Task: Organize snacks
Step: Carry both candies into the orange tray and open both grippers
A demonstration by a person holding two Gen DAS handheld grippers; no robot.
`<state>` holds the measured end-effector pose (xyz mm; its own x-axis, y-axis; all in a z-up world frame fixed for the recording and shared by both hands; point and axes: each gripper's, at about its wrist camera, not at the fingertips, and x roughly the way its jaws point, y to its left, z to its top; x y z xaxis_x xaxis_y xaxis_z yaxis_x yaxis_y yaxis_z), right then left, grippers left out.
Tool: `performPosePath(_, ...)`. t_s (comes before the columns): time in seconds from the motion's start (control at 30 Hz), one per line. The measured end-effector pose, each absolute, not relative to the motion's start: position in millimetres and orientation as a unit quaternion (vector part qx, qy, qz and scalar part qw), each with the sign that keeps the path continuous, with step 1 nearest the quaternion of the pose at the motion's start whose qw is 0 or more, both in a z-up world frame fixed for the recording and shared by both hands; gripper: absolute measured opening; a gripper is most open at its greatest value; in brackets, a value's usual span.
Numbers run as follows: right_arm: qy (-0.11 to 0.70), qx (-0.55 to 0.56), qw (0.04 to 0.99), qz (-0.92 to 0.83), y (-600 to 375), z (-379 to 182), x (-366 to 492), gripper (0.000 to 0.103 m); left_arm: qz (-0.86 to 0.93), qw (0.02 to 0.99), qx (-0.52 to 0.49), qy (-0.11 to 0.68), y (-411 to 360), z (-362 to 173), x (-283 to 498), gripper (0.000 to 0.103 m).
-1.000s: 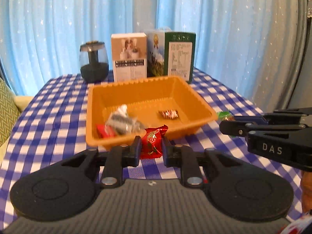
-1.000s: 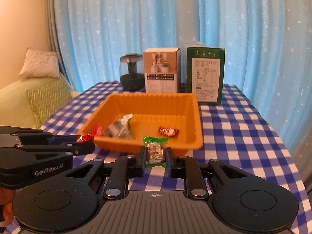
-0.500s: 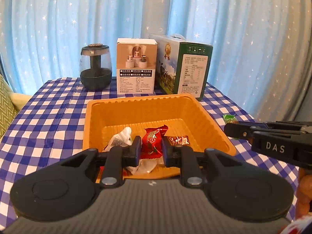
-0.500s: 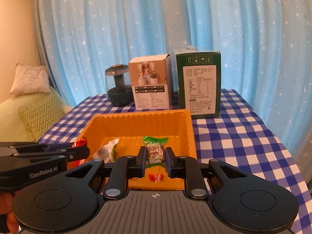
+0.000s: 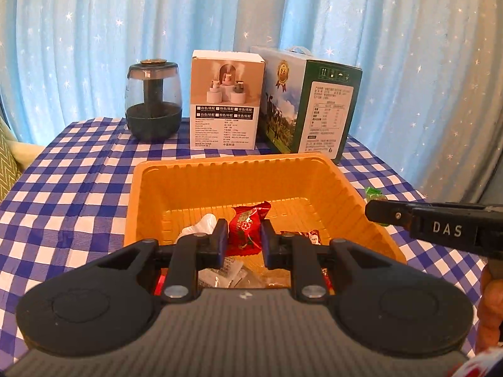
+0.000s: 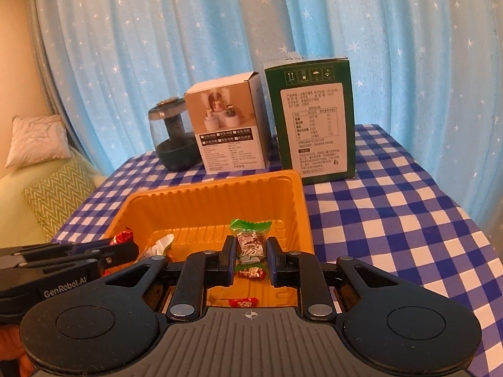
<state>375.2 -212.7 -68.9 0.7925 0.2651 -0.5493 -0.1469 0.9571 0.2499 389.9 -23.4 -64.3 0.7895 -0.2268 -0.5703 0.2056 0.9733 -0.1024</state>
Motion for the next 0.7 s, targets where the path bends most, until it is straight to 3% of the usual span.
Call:
performPosePath(0.2, 0.312, 0.098, 0.938, 0.113, -208, -75, 379, 0.02, -0.124, 0.945, -0.014, 0.301, -30, -71, 393, 0.02)
performPosePath(0.27, 0.314, 0.095, 0.938, 0.113, -207, -76, 380, 0.02, -0.125, 0.944, -0.019, 0.304, -29, -72, 393, 0.034)
performPosePath(0.3, 0.315, 0.097, 0.938, 0.112, -207, -77, 381, 0.02, -0.123, 0.945, -0.022, 0.303, -27, -72, 393, 0.036)
performPosePath(0.7, 0.31, 0.108, 0.938, 0.115, -208, -74, 381, 0.021, -0.089, 0.948, -0.034, 0.304, -8, -68, 394, 0.036)
